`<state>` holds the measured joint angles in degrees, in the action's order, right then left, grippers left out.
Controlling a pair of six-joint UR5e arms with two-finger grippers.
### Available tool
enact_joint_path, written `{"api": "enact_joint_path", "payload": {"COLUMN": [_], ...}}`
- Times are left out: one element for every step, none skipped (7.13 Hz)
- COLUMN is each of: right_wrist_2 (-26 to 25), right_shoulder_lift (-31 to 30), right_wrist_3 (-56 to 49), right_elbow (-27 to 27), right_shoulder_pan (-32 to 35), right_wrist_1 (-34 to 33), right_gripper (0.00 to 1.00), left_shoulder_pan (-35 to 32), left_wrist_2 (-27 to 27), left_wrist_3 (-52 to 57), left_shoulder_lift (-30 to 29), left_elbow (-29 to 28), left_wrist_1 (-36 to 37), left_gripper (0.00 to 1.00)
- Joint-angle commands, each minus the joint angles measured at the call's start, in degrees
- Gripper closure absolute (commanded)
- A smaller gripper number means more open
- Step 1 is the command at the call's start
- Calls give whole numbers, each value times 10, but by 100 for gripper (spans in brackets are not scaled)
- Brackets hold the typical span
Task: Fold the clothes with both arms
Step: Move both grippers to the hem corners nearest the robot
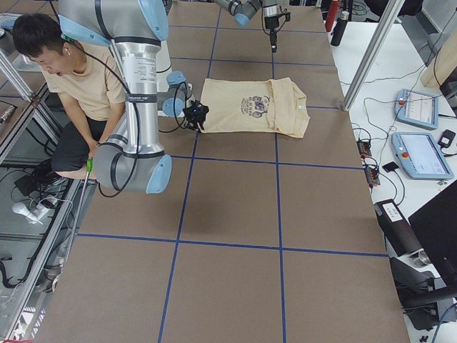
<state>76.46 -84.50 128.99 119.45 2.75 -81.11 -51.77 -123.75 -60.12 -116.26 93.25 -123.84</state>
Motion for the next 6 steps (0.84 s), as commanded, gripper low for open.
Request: {"api": "enact_joint_path", "payload": {"right_wrist_2": [0, 1, 4, 5, 5, 4], "right_shoulder_lift": [0, -8, -9, -9, -10, -12], "right_wrist_3": [-1, -2, -2, -4, -5, -5], "right_elbow": [8, 24, 28, 28, 32, 35], "right_shoulder_pan": [-1, -6, -9, -10, -9, -9], "right_wrist_1": [0, -1, -1, 0, 0, 0], "right_gripper": [100, 100, 100, 100, 100, 100], "left_shoulder_pan": [0, 11, 56, 123, 176, 229], "left_wrist_2": [0, 5, 39, 99, 137, 170], "left_wrist_3": [-31, -109, -173, -232, -271, -319], "left_shoulder_lift": [-2, 1, 18, 68, 130, 158], "left_elbow": [-1, 3, 39, 107, 170, 203], "left_wrist_1": [0, -3, -1, 3, 3, 10], "left_gripper": [16, 16, 16, 16, 16, 17]}}
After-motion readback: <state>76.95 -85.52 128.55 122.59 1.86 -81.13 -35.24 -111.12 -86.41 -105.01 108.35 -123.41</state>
